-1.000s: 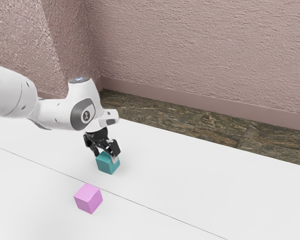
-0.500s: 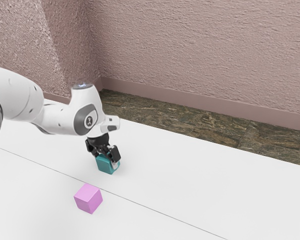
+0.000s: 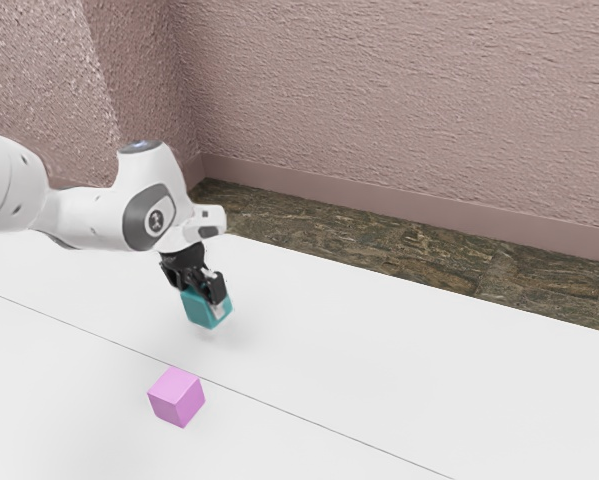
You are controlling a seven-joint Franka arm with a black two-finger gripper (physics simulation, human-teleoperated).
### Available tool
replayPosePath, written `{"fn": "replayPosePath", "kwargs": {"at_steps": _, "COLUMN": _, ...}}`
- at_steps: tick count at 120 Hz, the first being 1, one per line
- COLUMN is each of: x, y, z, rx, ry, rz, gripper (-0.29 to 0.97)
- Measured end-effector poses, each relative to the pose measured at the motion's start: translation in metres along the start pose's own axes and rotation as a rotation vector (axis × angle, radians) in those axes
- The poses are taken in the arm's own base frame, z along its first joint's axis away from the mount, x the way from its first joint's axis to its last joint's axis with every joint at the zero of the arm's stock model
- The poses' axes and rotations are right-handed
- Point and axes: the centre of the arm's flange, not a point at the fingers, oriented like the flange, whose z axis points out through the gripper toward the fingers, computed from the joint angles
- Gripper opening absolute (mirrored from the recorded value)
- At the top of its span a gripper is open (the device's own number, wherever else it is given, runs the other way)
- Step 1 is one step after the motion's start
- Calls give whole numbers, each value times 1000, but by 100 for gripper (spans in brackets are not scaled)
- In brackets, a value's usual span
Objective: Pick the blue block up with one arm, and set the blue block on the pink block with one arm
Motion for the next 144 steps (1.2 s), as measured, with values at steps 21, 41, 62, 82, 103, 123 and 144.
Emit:
{"fn": "replayPosePath", "kwargs": {"at_steps": 21, "x": -92, "y": 37, "z": -33, "rx": -15, "ry": -3, "rz": -28, "gripper": 31}}
{"fn": "replayPosePath", "kwargs": {"at_steps": 41, "x": -127, "y": 72, "z": -28, "rx": -8, "ry": -28, "rz": -37, "gripper": 30}}
{"fn": "replayPosePath", "kwargs": {"at_steps": 62, "x": -146, "y": 79, "z": -25, "rx": 4, "ry": -40, "rz": -94, "gripper": 32}}
{"fn": "replayPosePath", "kwargs": {"at_steps": 82, "x": -155, "y": 77, "z": -23, "rx": 12, "ry": -47, "rz": -156, "gripper": 32}}
{"fn": "replayPosePath", "kwargs": {"at_steps": 103, "x": -155, "y": 71, "z": -12, "rx": 13, "ry": -74, "rz": -212, "gripper": 32}}
{"fn": "replayPosePath", "kwargs": {"at_steps": 123, "x": -146, "y": 72, "z": -6, "rx": 35, "ry": -89, "rz": -211, "gripper": 31}}
{"fn": "replayPosePath", "kwargs": {"at_steps": 144, "x": -139, "y": 69, "z": -6, "rx": 48, "ry": -88, "rz": -215, "gripper": 31}}
